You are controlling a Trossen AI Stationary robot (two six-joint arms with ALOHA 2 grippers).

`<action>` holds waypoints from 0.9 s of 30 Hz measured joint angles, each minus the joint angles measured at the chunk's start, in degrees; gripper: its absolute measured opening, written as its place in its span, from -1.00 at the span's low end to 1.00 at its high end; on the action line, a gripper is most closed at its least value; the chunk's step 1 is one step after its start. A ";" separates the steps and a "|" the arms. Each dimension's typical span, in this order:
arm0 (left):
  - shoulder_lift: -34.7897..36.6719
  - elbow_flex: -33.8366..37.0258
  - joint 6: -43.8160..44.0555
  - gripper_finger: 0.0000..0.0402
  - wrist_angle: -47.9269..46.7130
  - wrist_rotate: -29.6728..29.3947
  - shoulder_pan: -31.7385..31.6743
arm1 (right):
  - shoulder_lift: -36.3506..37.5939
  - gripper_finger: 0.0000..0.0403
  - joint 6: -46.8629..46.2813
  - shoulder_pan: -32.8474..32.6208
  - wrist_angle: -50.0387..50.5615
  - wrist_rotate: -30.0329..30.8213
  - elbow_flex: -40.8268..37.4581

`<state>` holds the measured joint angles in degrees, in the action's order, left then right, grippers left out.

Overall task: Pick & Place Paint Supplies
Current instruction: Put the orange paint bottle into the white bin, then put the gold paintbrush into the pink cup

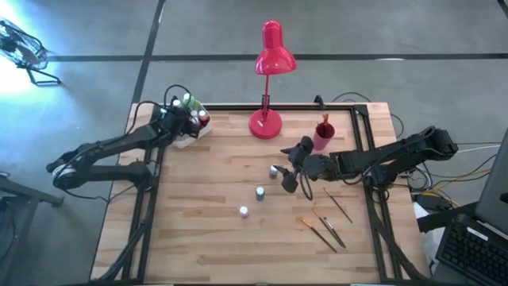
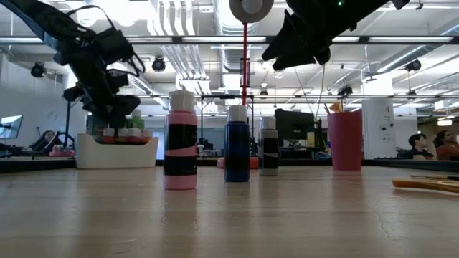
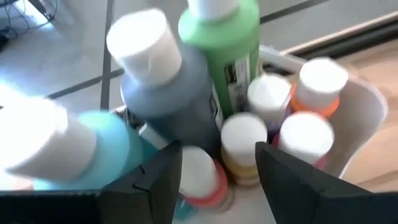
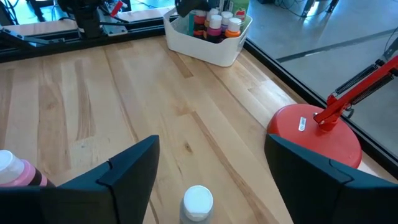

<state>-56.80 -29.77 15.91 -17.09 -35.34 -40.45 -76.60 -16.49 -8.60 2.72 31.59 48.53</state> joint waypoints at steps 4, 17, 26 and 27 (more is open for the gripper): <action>0.24 -2.89 -2.31 0.04 -1.33 -0.12 0.00 | 0.00 0.35 0.00 0.00 0.00 0.00 0.00; 4.79 -16.23 -2.93 0.03 -10.87 8.89 3.43 | 0.00 0.20 0.63 0.00 0.02 -0.02 -0.02; 8.88 -16.81 -2.33 -0.02 -9.05 9.61 22.01 | 0.00 0.18 0.63 -0.14 -0.33 -7.78 -0.02; 8.85 -16.57 -2.32 -0.02 -8.58 9.72 24.59 | 0.00 0.19 0.65 -0.37 -0.31 -8.22 -0.02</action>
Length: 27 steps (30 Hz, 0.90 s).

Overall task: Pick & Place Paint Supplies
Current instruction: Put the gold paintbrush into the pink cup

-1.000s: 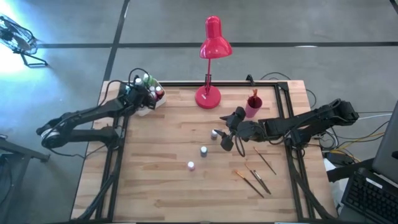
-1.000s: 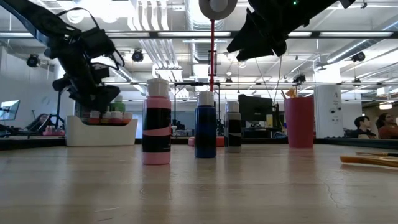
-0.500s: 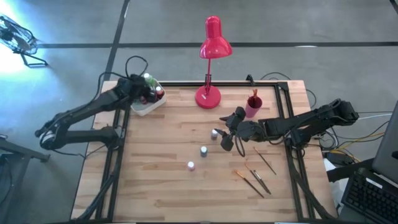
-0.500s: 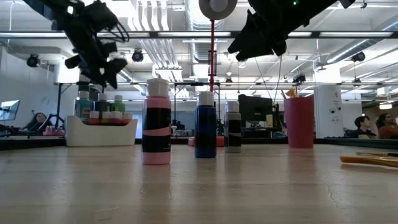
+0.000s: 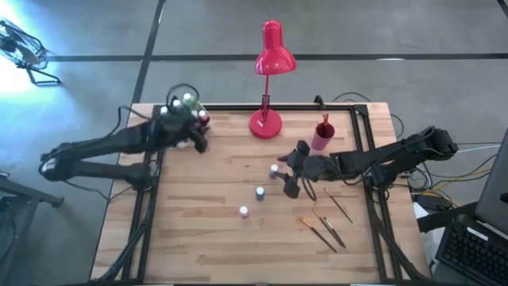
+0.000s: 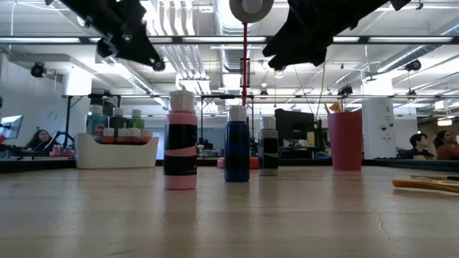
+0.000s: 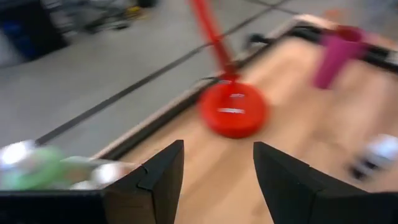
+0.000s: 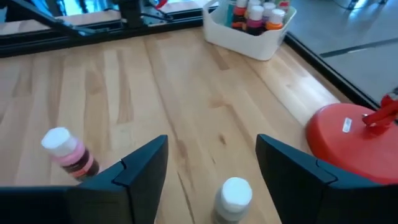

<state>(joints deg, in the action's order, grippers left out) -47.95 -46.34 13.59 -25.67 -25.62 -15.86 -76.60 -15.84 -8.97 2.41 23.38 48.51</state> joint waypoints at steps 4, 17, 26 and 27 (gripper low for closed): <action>-0.79 0.93 1.03 -0.02 3.39 0.02 10.16 | 0.00 0.23 0.69 -1.39 0.79 0.08 0.00; -4.81 1.90 8.24 -0.02 5.14 -7.10 30.33 | 0.62 0.15 -27.94 -5.18 50.16 -2.06 9.70; -7.55 4.81 12.06 -0.02 7.58 -7.90 30.71 | 1.20 0.19 -40.81 -5.05 62.55 -12.52 6.42; -7.69 5.06 12.07 -0.02 8.13 -7.91 30.71 | 1.13 0.20 -41.15 -5.01 62.32 -13.36 5.62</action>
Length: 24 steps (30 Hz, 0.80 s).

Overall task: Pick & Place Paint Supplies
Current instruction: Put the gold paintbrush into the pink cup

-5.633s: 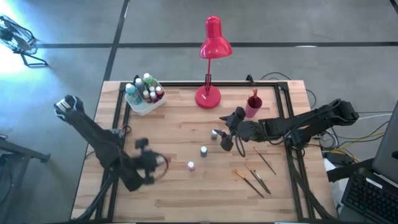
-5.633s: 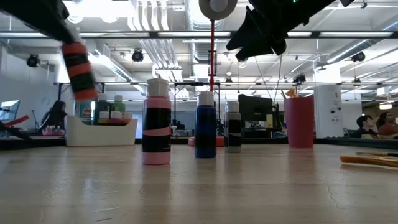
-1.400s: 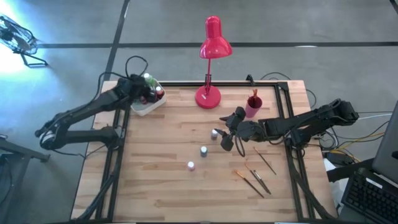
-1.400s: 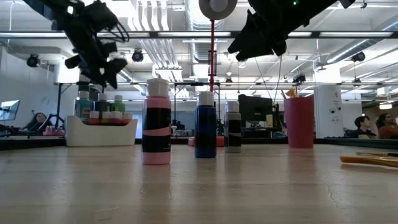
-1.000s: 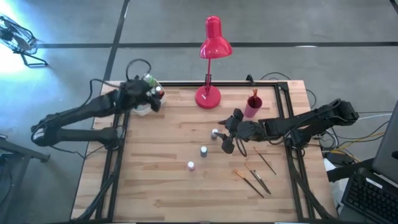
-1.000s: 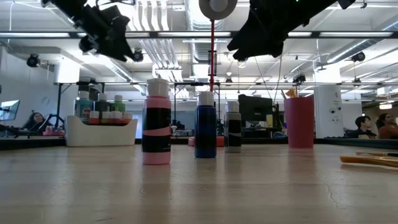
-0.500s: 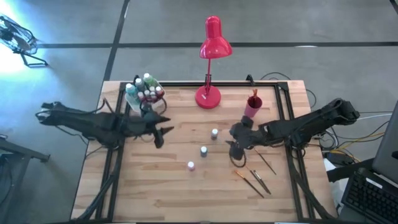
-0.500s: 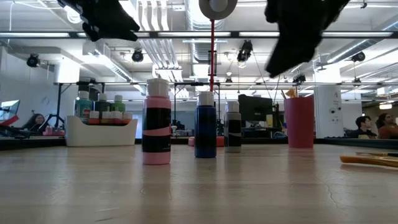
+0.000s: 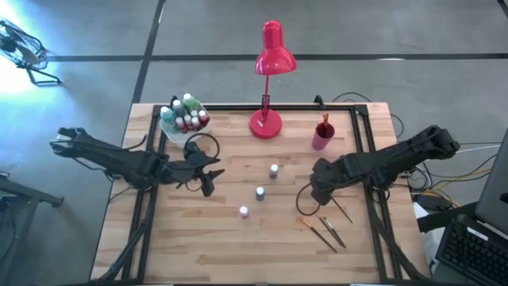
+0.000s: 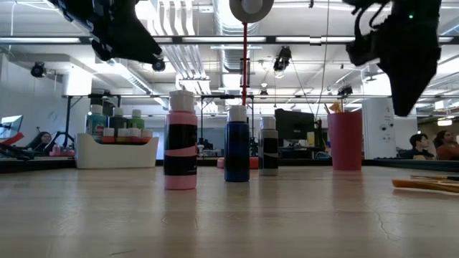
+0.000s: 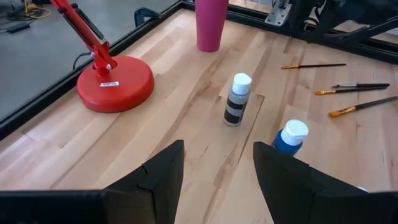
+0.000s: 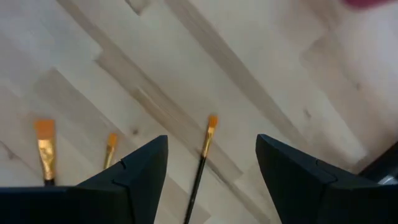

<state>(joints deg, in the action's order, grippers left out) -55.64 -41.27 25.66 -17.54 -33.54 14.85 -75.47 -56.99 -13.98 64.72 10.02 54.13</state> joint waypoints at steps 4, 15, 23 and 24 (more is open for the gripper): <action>-0.22 0.37 0.34 -0.02 0.61 0.00 0.00 | -0.04 0.19 -3.03 0.69 -1.26 -2.12 -2.78; -0.20 0.30 0.34 -0.02 1.68 0.00 -0.02 | -0.23 0.12 -4.10 4.08 -13.08 -4.21 -9.81; -0.20 0.30 0.32 -0.02 1.72 0.02 -0.02 | -3.25 0.11 -2.45 4.77 -14.48 -2.79 -11.95; -0.19 0.30 0.32 -0.02 1.70 0.02 -0.02 | -3.63 0.10 -2.41 4.76 -14.58 -2.65 -12.11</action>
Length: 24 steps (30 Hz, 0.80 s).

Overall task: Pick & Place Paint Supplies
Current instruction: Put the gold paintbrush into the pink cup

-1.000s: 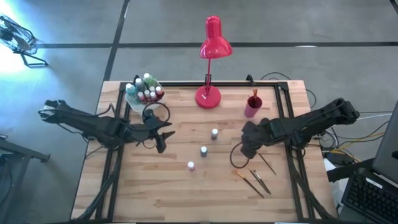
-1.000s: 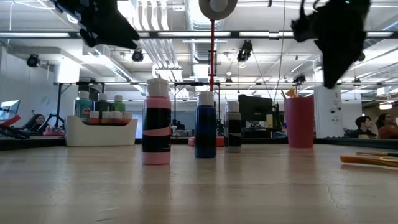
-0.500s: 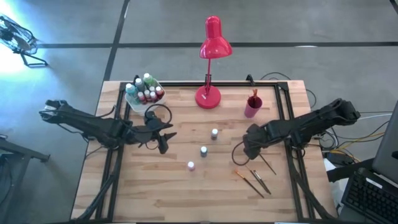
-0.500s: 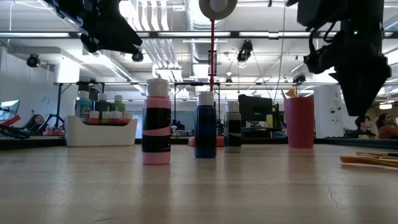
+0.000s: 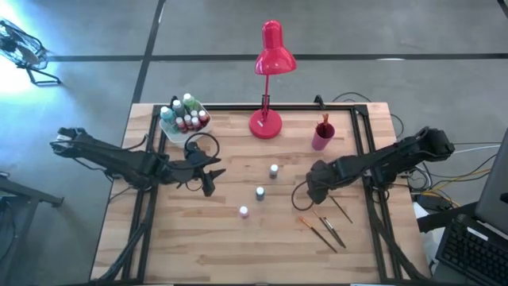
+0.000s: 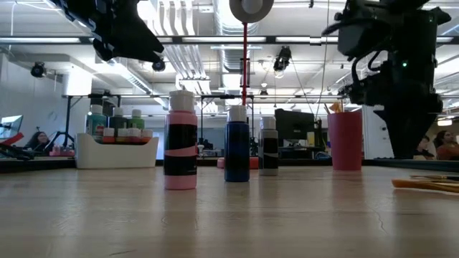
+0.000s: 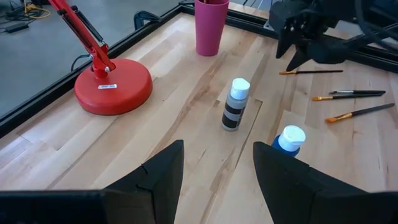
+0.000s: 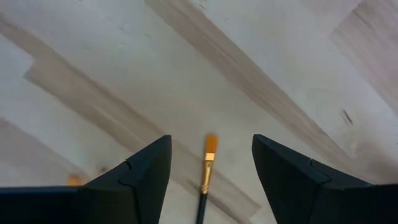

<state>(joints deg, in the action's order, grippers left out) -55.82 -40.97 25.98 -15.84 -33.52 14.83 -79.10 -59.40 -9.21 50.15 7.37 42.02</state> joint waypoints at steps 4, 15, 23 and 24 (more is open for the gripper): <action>0.01 0.00 0.00 -0.02 0.00 0.00 0.00 | -2.02 0.04 0.06 0.02 -0.24 0.09 -0.47; 0.01 0.00 -0.02 -0.02 -0.02 0.02 0.00 | -7.51 -0.07 1.79 0.02 -2.60 -2.71 -1.60; 0.01 0.00 -0.02 -0.02 -0.02 0.02 -0.02 | -8.27 -0.20 3.07 0.00 -3.36 -3.25 -1.59; 0.01 0.00 -0.02 -0.02 -0.02 0.02 -0.01 | -8.04 -0.23 3.09 0.00 -3.50 -3.34 -1.65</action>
<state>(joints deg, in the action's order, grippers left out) -55.81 -40.97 25.96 -15.86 -33.50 14.82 -87.14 -56.31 -9.21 46.65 4.03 40.38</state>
